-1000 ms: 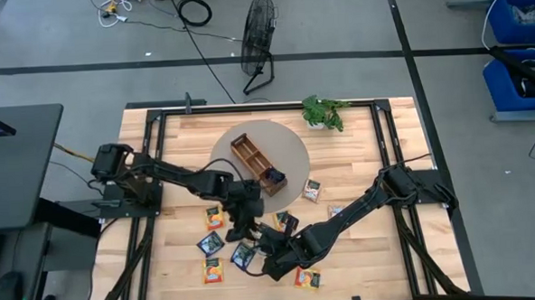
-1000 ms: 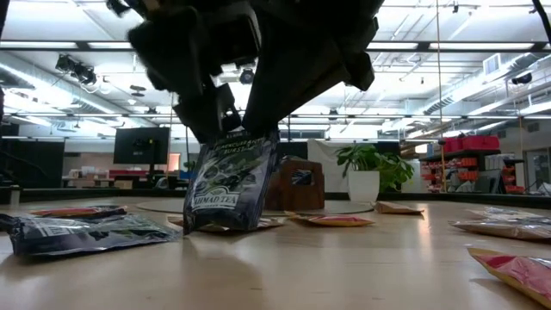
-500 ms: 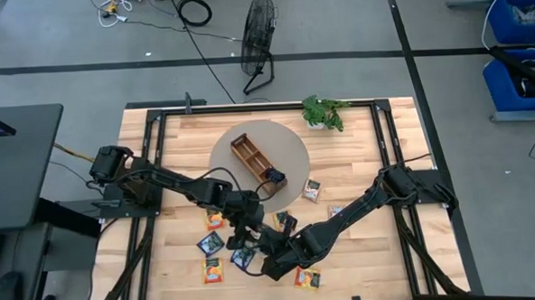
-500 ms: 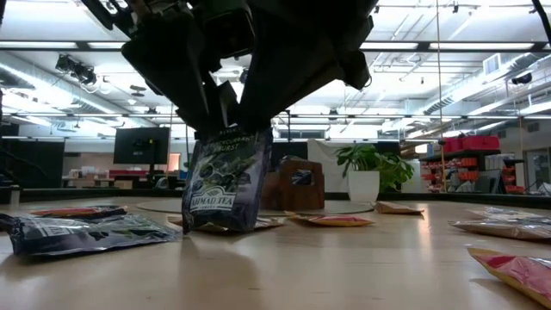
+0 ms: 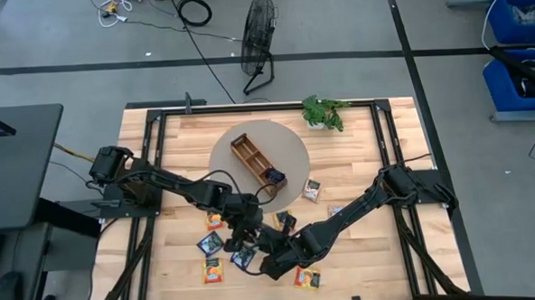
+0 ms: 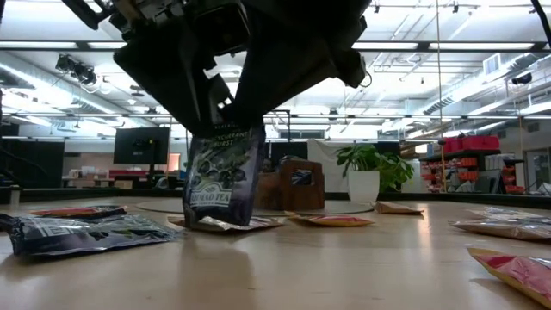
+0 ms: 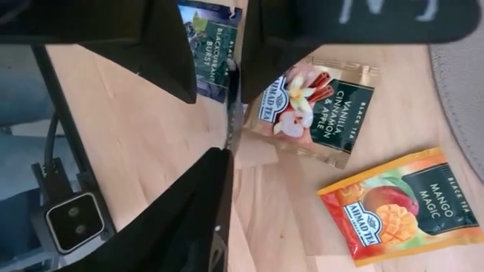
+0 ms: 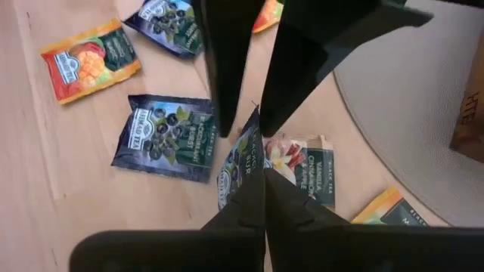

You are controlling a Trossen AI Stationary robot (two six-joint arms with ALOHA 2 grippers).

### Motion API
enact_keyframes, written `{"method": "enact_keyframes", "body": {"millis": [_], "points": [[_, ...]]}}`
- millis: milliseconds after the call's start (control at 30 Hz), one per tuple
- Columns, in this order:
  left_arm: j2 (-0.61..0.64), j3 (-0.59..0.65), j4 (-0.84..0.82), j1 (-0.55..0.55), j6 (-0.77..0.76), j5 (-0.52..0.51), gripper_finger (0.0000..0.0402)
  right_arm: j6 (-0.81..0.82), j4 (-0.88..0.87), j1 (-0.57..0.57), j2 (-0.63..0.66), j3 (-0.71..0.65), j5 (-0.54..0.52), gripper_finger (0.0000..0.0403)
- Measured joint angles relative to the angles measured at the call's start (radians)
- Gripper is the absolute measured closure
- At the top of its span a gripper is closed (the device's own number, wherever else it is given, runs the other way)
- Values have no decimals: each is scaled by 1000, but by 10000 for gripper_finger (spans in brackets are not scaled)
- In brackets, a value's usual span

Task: Pick & Place Tea
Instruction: Put the purple tea bag into the right section of the wooden organizer

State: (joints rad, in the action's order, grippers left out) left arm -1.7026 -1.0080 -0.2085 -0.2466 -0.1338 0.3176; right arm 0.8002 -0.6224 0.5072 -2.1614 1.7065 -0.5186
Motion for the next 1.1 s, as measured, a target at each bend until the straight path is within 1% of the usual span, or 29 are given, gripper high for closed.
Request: {"method": "enact_keyframes", "body": {"millis": [133,267,433,533,633,767,900,1100], "points": [[0,0,-10,0,16,-10,333,-5,11,0,0,0,-1,403],[0,0,-16,3,18,-11,388,-5,23,0,0,0,-24,403],[-1,0,-29,3,19,-10,398,-19,67,0,1,0,-8,401],[-1,0,-70,7,34,-11,399,-23,77,0,14,-1,5,388],[-1,0,-105,12,49,-12,399,-4,59,0,31,0,8,365],[8,0,-113,15,50,-13,400,52,22,-6,56,0,22,326],[33,0,-98,14,50,-24,400,87,18,-25,68,0,113,278],[67,0,-102,14,54,-47,400,104,25,-55,68,0,185,197]]}}
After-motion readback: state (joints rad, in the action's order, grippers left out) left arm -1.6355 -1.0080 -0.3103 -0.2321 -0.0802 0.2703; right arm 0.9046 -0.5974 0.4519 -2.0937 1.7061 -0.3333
